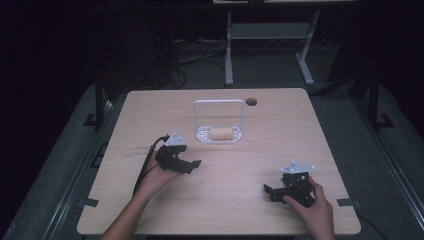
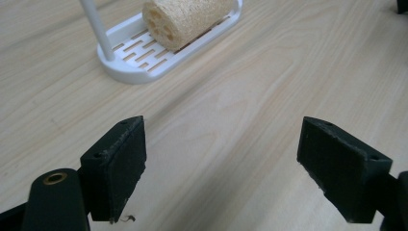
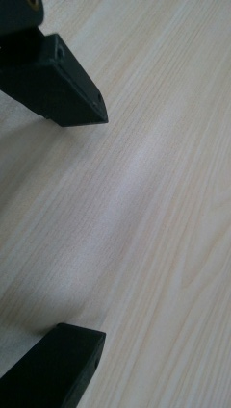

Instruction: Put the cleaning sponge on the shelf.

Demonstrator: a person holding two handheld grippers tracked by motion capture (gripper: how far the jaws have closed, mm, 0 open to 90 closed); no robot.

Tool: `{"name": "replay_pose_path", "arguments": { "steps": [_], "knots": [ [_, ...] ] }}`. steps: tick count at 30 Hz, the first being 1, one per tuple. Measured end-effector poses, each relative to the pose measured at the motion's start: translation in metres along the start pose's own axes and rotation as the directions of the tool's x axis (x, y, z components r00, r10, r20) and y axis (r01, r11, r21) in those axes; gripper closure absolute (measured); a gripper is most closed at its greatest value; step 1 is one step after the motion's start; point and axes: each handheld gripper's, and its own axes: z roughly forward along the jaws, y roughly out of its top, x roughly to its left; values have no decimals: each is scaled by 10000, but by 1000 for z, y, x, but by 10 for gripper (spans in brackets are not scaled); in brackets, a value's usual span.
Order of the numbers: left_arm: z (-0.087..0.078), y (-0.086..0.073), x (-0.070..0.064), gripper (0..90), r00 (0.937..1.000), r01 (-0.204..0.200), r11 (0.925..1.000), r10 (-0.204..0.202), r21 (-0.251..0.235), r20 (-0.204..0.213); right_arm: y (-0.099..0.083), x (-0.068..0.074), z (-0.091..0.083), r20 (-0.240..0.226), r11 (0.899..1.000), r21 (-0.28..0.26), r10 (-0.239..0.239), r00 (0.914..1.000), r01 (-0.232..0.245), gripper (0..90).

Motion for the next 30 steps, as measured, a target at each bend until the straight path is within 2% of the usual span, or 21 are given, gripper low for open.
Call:
{"name": "replay_pose_path", "arguments": {
  "steps": [5, 20, 24, 30],
  "knots": [
    [-11, -10, -1, 163, 9998, 23, 9999, -25, -106, -176, 0, 0, 0, 1, 10000, 0, 0, 10000, 0, 10],
    [-51, -52, -5, 132, 9969, 148, 9997, -162, -187, -766, 0, 0, 0, 1, 10000, 0, 1, 10000, -1, 10],
    [-56, -60, -6, 132, 9966, 245, 9996, -256, -147, -788, 0, 0, 0, 0, 10000, -2, 7, 10000, -7, 10],
    [-62, -79, -7, 132, 9940, 304, 9994, -287, 146, -1058, 0, 0, 0, -1, 10000, 2, 12, 10000, -12, 9]
  ]
}}
